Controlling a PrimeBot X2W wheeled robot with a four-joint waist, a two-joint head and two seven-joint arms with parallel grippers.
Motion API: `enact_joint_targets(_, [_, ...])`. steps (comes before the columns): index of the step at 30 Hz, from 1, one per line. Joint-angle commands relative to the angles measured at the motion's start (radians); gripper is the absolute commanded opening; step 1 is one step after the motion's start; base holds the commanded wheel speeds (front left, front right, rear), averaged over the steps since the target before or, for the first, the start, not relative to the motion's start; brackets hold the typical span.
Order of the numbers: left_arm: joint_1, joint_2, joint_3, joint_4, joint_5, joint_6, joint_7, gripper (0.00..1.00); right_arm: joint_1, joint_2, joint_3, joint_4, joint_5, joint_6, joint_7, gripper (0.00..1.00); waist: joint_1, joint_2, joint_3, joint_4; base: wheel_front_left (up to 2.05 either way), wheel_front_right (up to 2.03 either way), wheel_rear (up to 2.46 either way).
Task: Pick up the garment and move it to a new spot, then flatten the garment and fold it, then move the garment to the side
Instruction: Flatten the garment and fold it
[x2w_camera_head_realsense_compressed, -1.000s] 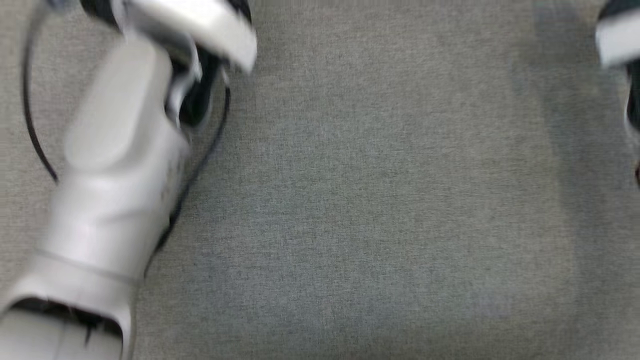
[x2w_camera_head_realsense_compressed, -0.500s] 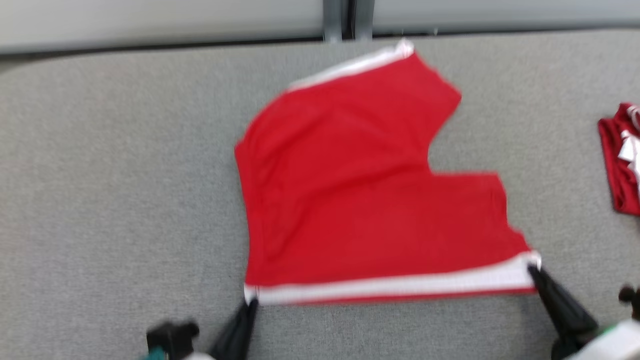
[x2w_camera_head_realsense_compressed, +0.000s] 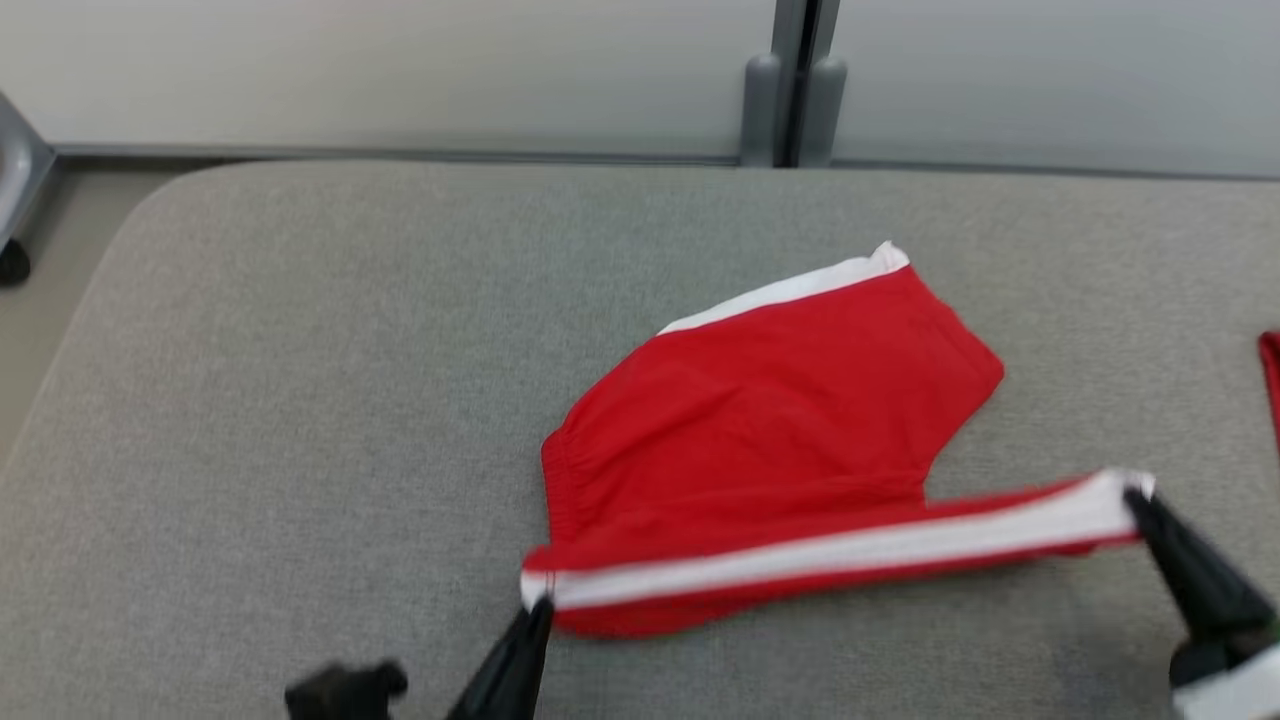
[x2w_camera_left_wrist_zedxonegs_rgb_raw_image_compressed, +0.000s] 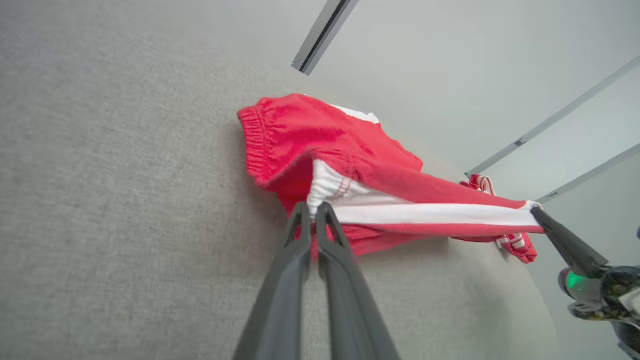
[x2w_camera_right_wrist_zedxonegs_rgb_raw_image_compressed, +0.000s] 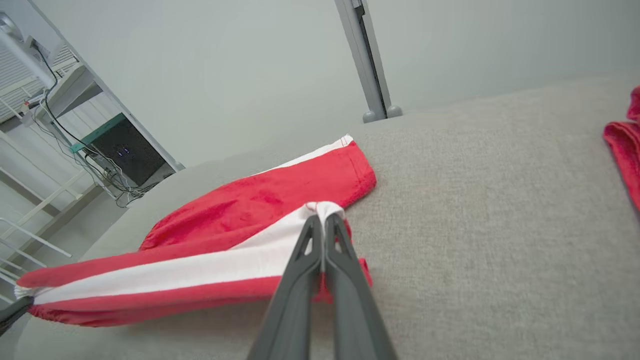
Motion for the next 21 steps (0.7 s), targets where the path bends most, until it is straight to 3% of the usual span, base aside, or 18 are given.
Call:
enact_joint_targets(1, [-0.054, -0.001, 0.014, -0.010, 0.003, 0.004, 0.012, 0.00, -0.054, -0.014, -0.009, 0.002, -0.006, -0.005, 0.020, 0.00, 0.0000, 0.0000, 0.056, 0.032, 0.00, 0.00, 0.00])
enact_joint_targets(9, [-0.347, -0.084, -0.014, 0.077, 0.002, 0.000, 0.150, 0.00, -0.392, -0.086, -0.006, 0.091, -0.017, -0.003, 0.202, 0.00, 0.0000, 0.0000, 0.230, 0.141, 0.00, 0.00, 0.00])
enact_joint_targets(21, [-0.603, -0.178, -0.044, 0.313, 0.040, -0.032, 0.166, 0.00, -0.724, -0.126, 0.125, 0.266, -0.034, -0.003, 0.302, 0.00, 0.0000, 0.0000, 0.325, 0.211, 0.00, 0.00, 0.00])
